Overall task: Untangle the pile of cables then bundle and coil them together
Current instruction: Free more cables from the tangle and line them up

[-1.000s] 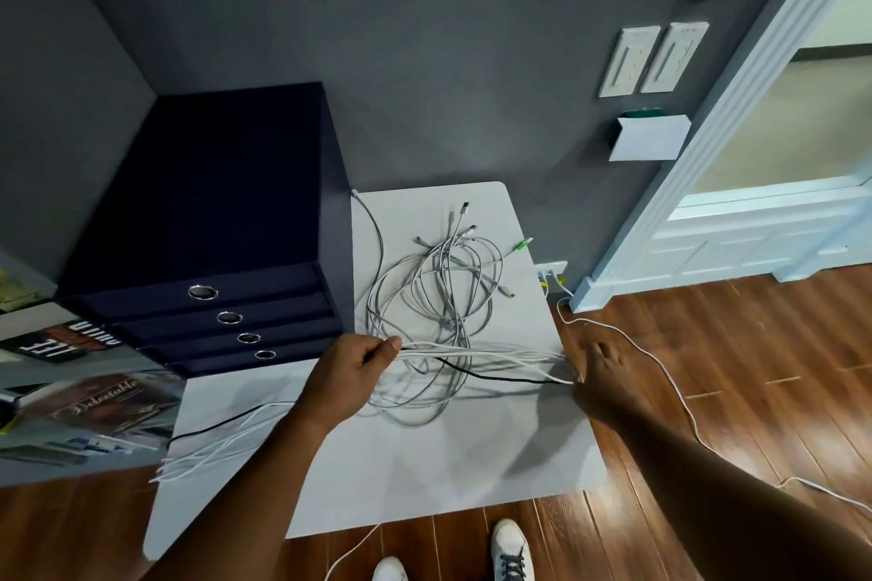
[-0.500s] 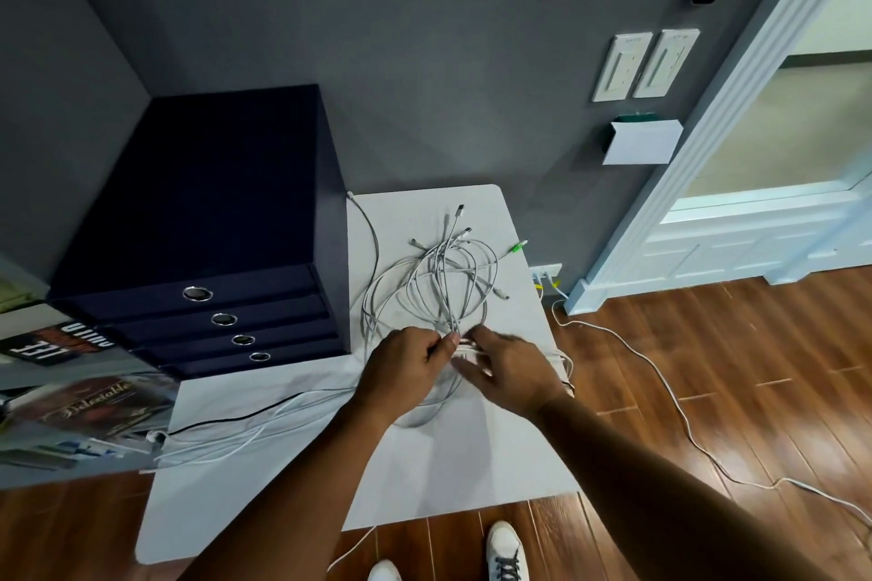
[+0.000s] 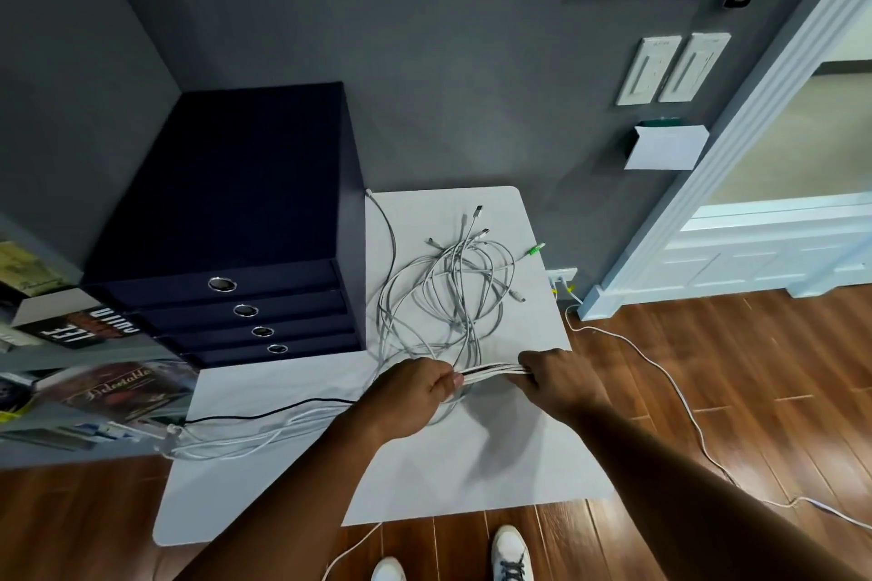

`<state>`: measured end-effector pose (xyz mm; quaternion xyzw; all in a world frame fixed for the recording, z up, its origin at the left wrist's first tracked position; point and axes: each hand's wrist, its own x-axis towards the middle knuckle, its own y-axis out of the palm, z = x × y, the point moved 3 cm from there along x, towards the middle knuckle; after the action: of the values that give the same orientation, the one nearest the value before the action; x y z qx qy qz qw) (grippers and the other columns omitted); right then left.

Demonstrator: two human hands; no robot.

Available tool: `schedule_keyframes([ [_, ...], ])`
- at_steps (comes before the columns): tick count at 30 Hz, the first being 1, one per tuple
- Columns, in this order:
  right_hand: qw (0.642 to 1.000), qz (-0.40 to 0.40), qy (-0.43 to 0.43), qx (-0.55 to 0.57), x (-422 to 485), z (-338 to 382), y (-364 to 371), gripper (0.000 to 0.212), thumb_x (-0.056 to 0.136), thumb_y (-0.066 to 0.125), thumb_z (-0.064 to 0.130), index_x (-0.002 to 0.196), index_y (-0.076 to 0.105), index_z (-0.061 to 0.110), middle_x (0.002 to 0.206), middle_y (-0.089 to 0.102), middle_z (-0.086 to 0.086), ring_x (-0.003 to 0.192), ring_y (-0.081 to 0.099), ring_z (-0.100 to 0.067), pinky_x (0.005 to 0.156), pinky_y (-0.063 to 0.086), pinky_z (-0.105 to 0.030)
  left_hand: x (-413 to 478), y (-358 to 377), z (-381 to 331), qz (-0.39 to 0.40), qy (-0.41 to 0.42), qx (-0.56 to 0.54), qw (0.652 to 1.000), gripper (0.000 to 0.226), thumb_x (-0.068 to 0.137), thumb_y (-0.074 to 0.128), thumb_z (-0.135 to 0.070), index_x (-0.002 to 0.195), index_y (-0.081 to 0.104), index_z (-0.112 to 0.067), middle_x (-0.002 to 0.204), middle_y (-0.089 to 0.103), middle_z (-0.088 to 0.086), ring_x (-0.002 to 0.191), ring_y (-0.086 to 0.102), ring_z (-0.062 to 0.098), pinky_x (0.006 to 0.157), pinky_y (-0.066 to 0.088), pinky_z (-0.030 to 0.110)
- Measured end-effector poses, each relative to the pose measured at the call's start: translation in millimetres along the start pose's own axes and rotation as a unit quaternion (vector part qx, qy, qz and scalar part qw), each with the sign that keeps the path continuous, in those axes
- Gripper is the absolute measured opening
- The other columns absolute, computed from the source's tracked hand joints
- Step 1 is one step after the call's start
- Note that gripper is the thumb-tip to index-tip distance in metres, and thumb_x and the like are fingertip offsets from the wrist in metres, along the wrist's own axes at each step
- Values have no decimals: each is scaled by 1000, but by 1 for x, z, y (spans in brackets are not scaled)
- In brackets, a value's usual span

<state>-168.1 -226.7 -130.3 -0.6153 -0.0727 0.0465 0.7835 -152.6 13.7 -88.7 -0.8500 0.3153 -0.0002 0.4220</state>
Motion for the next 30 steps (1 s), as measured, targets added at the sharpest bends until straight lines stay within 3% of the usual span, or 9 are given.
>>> schedule_keyframes([
  [4,999,36,38,-2,-1,5,0,46,86,44,66,75,46,21,77,66,-2,80,65,-28,57,31,-30,3,2,-5,-6,14,-2,1000,44,102,45,-46,65,40,-23,59,45,-1,58,44,14,59,36,35],
  [7,999,33,5,32,2,15,-3,35,87,54,59,81,50,24,82,64,3,82,63,-26,62,35,-30,5,0,-6,-14,22,7,1000,40,103,45,-44,69,46,-23,61,47,-3,61,47,15,62,42,37],
  [10,993,19,-84,79,8,46,-8,31,85,53,54,95,55,24,90,62,5,83,62,-24,68,46,-33,7,0,-10,-20,28,12,999,34,102,44,-45,79,56,-22,65,52,-5,65,51,16,63,45,37],
  [14,989,7,-126,73,16,73,-12,24,90,44,44,92,48,21,83,67,-1,76,64,-30,58,44,-34,8,-3,-4,-65,7,-47,997,39,100,49,-45,68,47,-24,62,50,-5,63,48,15,63,46,40],
  [17,992,13,-115,48,18,66,-10,36,90,30,52,85,48,21,75,67,-8,75,63,-37,58,41,-37,2,3,-2,-114,27,-54,992,32,98,50,-50,81,55,-24,78,59,-6,75,58,12,71,52,41],
  [21,996,27,-78,41,21,59,-6,42,95,33,59,89,53,22,81,69,-6,82,64,-35,63,46,-39,-15,8,-7,-308,105,-60,944,21,99,58,-32,114,60,-19,113,58,-6,107,55,6,92,48,20],
  [24,997,34,-62,39,25,57,-4,49,92,26,64,89,51,22,81,69,-7,84,63,-36,64,48,-40,-28,21,-9,-312,164,-77,933,16,101,55,-29,101,63,-15,96,62,-2,90,60,13,79,52,27],
  [27,996,36,-63,42,27,58,-5,53,90,21,65,89,50,22,80,68,-7,83,63,-35,64,48,-40,-33,37,-10,-191,16,-298,935,42,99,50,-52,90,64,-13,76,69,5,64,64,21,59,52,36],
  [30,996,32,-75,41,23,59,-5,52,91,22,65,88,50,21,79,68,-5,82,63,-34,63,47,-39,-30,45,1,-190,-184,-541,798,55,96,49,-57,101,67,-5,83,75,14,68,70,30,60,49,32],
])
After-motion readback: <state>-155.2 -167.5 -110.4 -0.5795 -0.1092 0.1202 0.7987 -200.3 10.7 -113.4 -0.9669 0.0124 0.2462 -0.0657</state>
